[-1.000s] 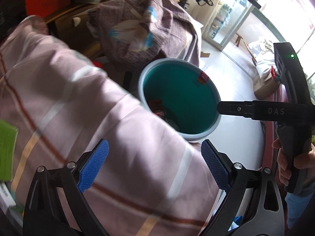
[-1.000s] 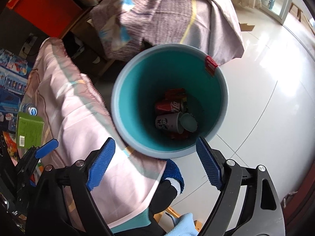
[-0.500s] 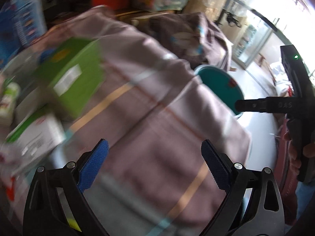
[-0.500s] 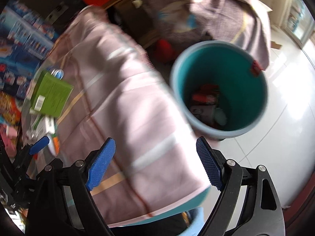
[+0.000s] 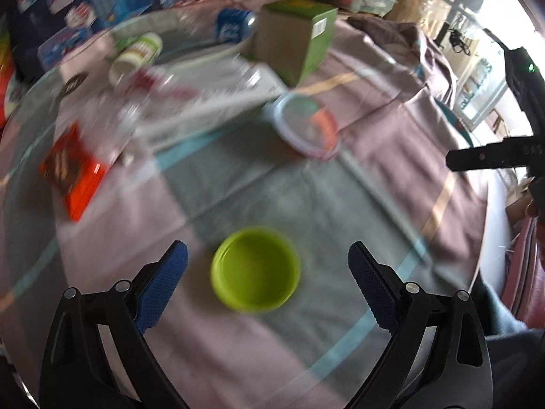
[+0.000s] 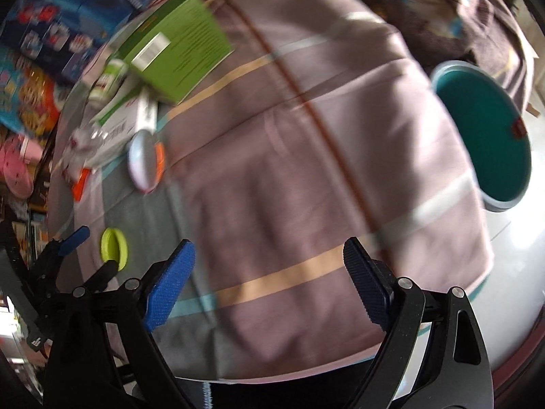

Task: Collect trash
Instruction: 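Return to the table, grasp the green round lid with the left tool while the right grasps another clear lid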

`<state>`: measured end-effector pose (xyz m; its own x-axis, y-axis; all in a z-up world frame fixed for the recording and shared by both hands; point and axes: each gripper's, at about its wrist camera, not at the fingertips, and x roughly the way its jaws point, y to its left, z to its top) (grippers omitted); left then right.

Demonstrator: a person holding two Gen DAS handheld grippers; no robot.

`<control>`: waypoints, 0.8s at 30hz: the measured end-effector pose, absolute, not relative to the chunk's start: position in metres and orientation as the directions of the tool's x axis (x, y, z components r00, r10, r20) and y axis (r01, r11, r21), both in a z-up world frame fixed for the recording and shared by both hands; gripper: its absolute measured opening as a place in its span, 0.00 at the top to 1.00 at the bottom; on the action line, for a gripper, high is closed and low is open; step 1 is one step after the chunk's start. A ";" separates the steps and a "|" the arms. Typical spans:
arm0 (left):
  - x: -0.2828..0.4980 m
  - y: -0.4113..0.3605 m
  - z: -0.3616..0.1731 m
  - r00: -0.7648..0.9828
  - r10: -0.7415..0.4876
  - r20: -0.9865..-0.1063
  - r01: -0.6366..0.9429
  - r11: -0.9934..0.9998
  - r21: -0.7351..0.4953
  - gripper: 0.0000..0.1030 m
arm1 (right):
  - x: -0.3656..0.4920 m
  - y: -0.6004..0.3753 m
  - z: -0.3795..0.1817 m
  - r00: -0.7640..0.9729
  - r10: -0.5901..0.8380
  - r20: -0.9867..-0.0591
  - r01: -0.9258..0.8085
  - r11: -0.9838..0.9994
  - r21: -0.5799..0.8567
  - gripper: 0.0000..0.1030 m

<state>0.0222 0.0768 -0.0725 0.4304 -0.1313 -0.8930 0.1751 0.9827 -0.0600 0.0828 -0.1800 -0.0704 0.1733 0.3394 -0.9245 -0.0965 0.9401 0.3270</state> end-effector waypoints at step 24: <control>0.017 0.098 -0.086 0.513 -0.132 -0.848 0.133 0.988 -0.073 0.46 | 0.084 -0.121 -0.082 0.138 0.316 -0.939 -0.158 0.943 0.294 0.18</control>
<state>0.0166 0.0984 -0.0858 0.5125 -0.1318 -0.8485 0.1326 0.9884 -0.0735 0.0842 -0.1208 -0.0816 0.1383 0.3155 -0.9388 -0.1578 0.9428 0.2936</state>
